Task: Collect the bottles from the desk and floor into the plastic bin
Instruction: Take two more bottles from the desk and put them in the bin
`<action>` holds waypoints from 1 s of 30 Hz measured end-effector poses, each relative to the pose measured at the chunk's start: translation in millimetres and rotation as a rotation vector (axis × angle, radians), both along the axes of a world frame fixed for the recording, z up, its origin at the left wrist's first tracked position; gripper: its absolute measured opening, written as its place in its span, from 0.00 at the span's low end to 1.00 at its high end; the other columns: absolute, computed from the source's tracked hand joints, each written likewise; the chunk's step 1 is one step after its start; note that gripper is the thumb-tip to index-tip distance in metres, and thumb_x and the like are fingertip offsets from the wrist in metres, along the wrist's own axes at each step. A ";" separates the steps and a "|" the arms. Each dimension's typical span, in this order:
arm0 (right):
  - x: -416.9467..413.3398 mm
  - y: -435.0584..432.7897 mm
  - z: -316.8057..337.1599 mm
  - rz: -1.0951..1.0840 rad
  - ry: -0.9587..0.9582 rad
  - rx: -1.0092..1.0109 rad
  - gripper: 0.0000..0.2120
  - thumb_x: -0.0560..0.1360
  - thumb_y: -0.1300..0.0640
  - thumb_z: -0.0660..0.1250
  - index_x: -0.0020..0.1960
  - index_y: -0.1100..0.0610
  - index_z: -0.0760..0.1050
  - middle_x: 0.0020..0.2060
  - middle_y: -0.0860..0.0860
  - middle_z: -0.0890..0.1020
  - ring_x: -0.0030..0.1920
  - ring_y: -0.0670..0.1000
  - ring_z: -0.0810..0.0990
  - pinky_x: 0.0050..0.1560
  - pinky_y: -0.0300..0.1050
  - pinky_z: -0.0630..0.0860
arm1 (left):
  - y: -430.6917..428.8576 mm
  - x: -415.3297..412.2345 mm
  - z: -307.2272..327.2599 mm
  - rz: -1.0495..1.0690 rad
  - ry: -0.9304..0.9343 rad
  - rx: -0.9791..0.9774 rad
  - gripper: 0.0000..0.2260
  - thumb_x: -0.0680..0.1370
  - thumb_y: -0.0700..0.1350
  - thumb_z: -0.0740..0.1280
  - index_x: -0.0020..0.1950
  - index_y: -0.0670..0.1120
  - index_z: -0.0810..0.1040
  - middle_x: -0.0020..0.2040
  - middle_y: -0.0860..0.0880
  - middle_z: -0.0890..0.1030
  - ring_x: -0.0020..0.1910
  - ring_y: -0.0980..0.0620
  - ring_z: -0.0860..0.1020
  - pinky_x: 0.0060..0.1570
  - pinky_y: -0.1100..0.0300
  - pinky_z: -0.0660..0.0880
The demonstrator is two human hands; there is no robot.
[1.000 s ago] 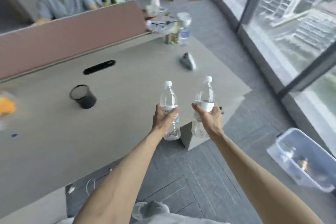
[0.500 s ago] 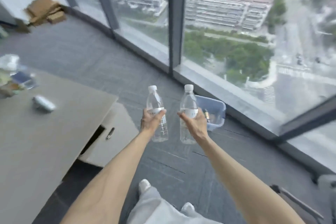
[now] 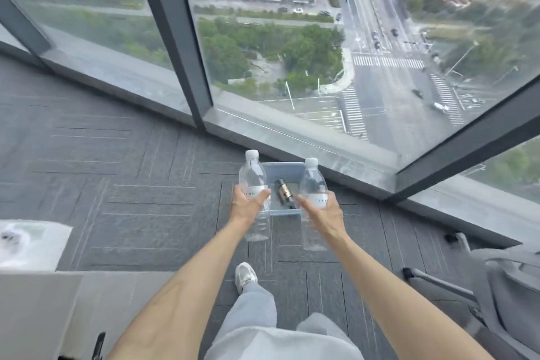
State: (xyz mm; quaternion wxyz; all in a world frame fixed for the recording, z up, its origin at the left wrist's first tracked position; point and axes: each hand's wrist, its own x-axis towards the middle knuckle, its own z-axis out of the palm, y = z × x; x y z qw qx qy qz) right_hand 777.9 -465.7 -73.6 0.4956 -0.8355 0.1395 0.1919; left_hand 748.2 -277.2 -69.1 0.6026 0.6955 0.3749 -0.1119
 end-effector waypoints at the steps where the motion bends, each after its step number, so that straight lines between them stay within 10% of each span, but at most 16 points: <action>1: 11.4 4.9 -6.8 -0.012 0.024 -0.011 0.30 0.66 0.34 0.74 0.58 0.50 0.70 0.46 0.49 0.80 0.48 0.50 0.81 0.50 0.57 0.82 | 6.6 12.8 -5.2 -0.022 0.024 0.000 0.29 0.73 0.55 0.71 0.68 0.47 0.63 0.59 0.44 0.76 0.55 0.45 0.76 0.53 0.54 0.71; 15: 150.8 41.0 -158.0 0.017 0.261 -0.104 0.29 0.70 0.43 0.71 0.66 0.51 0.67 0.47 0.50 0.80 0.46 0.50 0.81 0.51 0.54 0.80 | 41.4 135.7 -147.4 -0.073 0.184 -0.025 0.31 0.72 0.55 0.71 0.69 0.47 0.62 0.58 0.45 0.74 0.54 0.46 0.77 0.51 0.53 0.74; 22: 204.2 53.5 -270.9 0.171 0.355 -0.108 0.47 0.71 0.37 0.69 0.80 0.48 0.49 0.76 0.53 0.66 0.74 0.58 0.66 0.72 0.58 0.65 | 43.7 174.1 -240.0 -0.044 0.215 0.067 0.26 0.71 0.55 0.73 0.63 0.48 0.67 0.46 0.54 0.75 0.46 0.52 0.76 0.44 0.57 0.72; 30: 204.5 49.2 -320.7 0.141 0.291 -0.139 0.39 0.76 0.43 0.66 0.81 0.49 0.52 0.76 0.52 0.66 0.74 0.55 0.66 0.72 0.54 0.64 | 45.2 170.7 -281.9 -0.091 0.240 0.090 0.23 0.72 0.54 0.72 0.62 0.50 0.66 0.47 0.53 0.75 0.42 0.58 0.75 0.34 0.63 0.69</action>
